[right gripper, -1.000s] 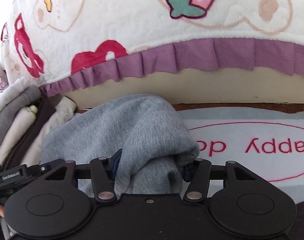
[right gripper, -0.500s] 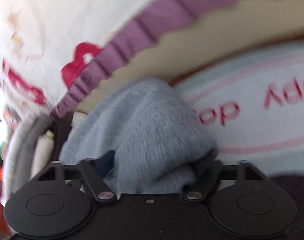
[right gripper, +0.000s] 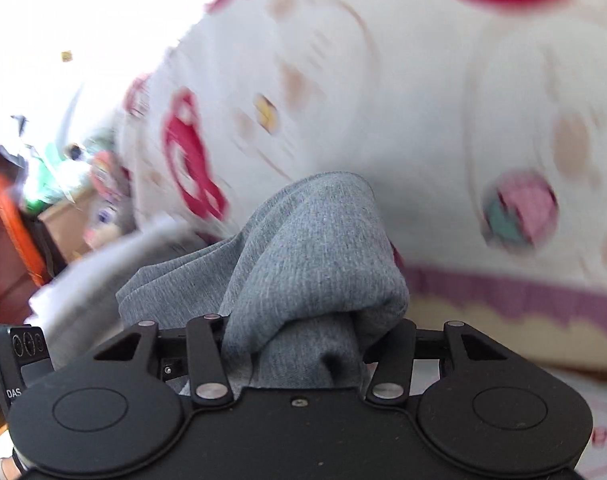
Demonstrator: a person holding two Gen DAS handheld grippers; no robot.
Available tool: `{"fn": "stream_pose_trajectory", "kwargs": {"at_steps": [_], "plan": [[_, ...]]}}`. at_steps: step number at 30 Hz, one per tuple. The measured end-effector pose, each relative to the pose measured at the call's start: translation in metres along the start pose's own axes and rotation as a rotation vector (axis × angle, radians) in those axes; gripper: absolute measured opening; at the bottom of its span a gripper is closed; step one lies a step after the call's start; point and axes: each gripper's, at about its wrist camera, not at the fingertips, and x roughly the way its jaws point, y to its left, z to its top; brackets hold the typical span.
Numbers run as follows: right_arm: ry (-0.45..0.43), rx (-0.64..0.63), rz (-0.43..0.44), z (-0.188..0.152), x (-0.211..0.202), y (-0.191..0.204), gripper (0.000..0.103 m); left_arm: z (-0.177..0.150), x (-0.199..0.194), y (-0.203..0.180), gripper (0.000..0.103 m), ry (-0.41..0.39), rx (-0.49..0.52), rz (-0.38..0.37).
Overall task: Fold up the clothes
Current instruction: 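Carry the folded sweatshirt with both grippers onto the clothes stack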
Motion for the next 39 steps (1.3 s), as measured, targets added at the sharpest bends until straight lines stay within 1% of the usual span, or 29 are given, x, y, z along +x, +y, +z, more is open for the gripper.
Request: {"fn": "stream_pose_trajectory", "kwargs": {"at_steps": [2,5,9,12,13,15,17,18,20,21,22,23,25,26,27,28,29,31,32,33,34,35,36,38,39], "plan": [[-0.042,-0.03,0.043,0.019,-0.005,0.02,0.055,0.018,-0.03,0.007,0.047,-0.062,-0.012,0.045],[-0.079,-0.109,0.117,0.052,-0.009,0.06,0.055,0.046,-0.076,0.016,0.048,-0.154,-0.031,0.112],[-0.077,-0.208,0.264,0.103,0.004,0.119,0.055,0.083,-0.136,0.029,0.048,-0.278,-0.056,0.201],[0.007,-0.242,0.399,0.138,0.038,0.165,0.055,0.11,-0.182,0.039,0.048,-0.37,-0.075,0.268],[0.047,-0.233,0.443,0.148,0.053,0.18,0.055,0.118,-0.19,0.046,0.048,-0.382,-0.086,0.293],[0.118,-0.182,0.532,0.164,0.086,0.204,0.055,0.129,-0.194,0.068,0.048,-0.368,-0.118,0.347],[0.188,-0.112,0.605,0.17,0.124,0.218,0.055,0.14,-0.199,0.089,0.048,-0.354,-0.151,0.401],[0.231,-0.076,0.622,0.168,0.147,0.221,0.056,0.145,-0.201,0.1,0.048,-0.347,-0.167,0.428],[0.328,0.002,0.631,0.156,0.201,0.222,0.06,0.156,-0.205,0.122,0.048,-0.332,-0.199,0.481],[0.377,0.041,0.636,0.151,0.228,0.223,0.066,0.162,-0.207,0.133,0.049,-0.325,-0.215,0.508],[0.415,0.061,0.604,0.141,0.248,0.219,0.068,0.168,-0.209,0.144,0.05,-0.317,-0.232,0.535],[0.447,0.069,0.549,0.128,0.264,0.213,0.068,0.165,-0.201,0.161,0.05,-0.29,-0.264,0.556],[0.509,0.086,0.439,0.104,0.296,0.201,0.071,0.142,-0.166,0.208,0.051,-0.21,-0.355,0.584],[0.54,0.093,0.384,0.091,0.312,0.195,0.071,0.128,-0.152,0.228,0.053,-0.191,-0.395,0.595],[0.57,0.101,0.328,0.079,0.328,0.19,0.076,0.118,-0.146,0.243,0.059,-0.195,-0.439,0.577],[0.571,0.134,0.312,0.071,0.334,0.183,0.078,0.113,-0.148,0.253,0.059,-0.223,-0.488,0.53],[0.554,0.17,0.33,0.068,0.334,0.177,0.079,0.112,-0.149,0.258,0.06,-0.24,-0.501,0.502],[0.542,0.196,0.358,0.065,0.331,0.171,0.084,0.114,-0.148,0.255,0.061,-0.248,-0.455,0.495],[0.544,0.217,0.367,0.062,0.331,0.167,0.084,0.112,-0.146,0.254,0.06,-0.251,-0.454,0.486],[0.53,0.207,0.373,0.064,0.329,0.17,0.074,0.108,-0.146,0.255,0.057,-0.262,-0.476,0.46],[0.503,0.172,0.378,0.068,0.327,0.176,0.064,0.105,-0.145,0.258,0.054,-0.277,-0.523,0.419],[0.476,0.137,0.382,0.072,0.325,0.182,0.063,0.101,-0.147,0.261,0.053,-0.293,-0.59,0.371],[0.449,0.103,0.387,0.077,0.323,0.188,0.061,0.1,-0.148,0.263,0.053,-0.305,-0.629,0.34],[0.395,0.034,0.396,0.085,0.319,0.2,0.061,0.105,-0.148,0.264,0.053,-0.306,-0.622,0.336],[0.368,0.0,0.4,0.09,0.317,0.207,0.063,0.106,-0.149,0.263,0.053,-0.305,-0.614,0.347]]}}
